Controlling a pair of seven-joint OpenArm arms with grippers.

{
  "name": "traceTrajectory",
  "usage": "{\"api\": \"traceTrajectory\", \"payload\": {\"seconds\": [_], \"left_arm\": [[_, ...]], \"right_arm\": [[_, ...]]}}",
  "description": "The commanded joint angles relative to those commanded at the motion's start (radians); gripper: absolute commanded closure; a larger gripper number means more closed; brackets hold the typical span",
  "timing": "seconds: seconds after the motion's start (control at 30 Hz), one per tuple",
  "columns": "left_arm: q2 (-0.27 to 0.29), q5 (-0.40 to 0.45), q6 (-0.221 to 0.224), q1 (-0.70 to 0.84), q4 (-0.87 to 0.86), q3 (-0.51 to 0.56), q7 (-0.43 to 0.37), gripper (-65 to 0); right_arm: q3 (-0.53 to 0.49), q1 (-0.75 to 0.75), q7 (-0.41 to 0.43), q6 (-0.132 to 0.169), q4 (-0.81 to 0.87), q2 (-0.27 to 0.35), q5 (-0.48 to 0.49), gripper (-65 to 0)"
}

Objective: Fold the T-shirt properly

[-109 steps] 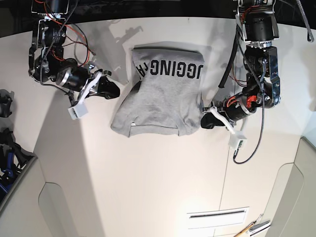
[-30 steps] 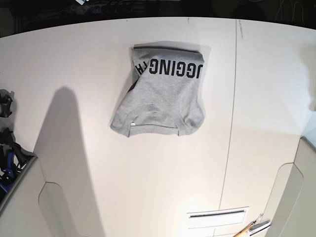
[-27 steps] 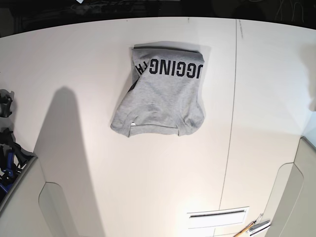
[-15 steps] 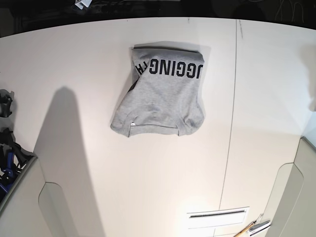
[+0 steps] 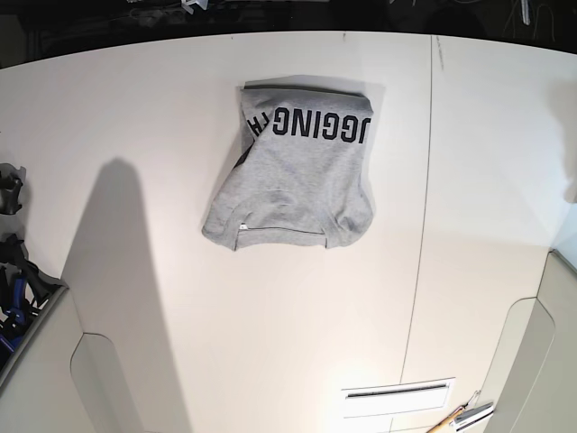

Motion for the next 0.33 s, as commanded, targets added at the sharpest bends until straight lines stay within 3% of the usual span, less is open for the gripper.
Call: {"api": "traceTrajectory", "payload": {"seconds": [0.07,0.13,0.23,0.33], "left_arm": [[-0.002,0.0,-0.002,-0.017,0.0,0.0,-0.005,-1.7],[-0.001,0.0,-0.016,-0.03,0.0,0.0,-0.008,-1.7],[0.001,-0.001,-0.068,-0.039,0.0,0.0,-0.036,-1.7],[0.001,-0.009,-0.07,-0.039,0.0,0.0,-0.045,-1.7]], "right_arm": [[0.0,0.005,0.018,-0.007,0.0,0.002,-0.036,0.0],[0.0,0.011,0.024,-0.047,0.0,0.001,-0.074,0.0],[0.0,0.027,0.024,-0.052,0.0,0.003,-0.085,0.0],[0.001,0.043,0.024,-0.085,0.0,0.003,-0.087,0.0]]}}
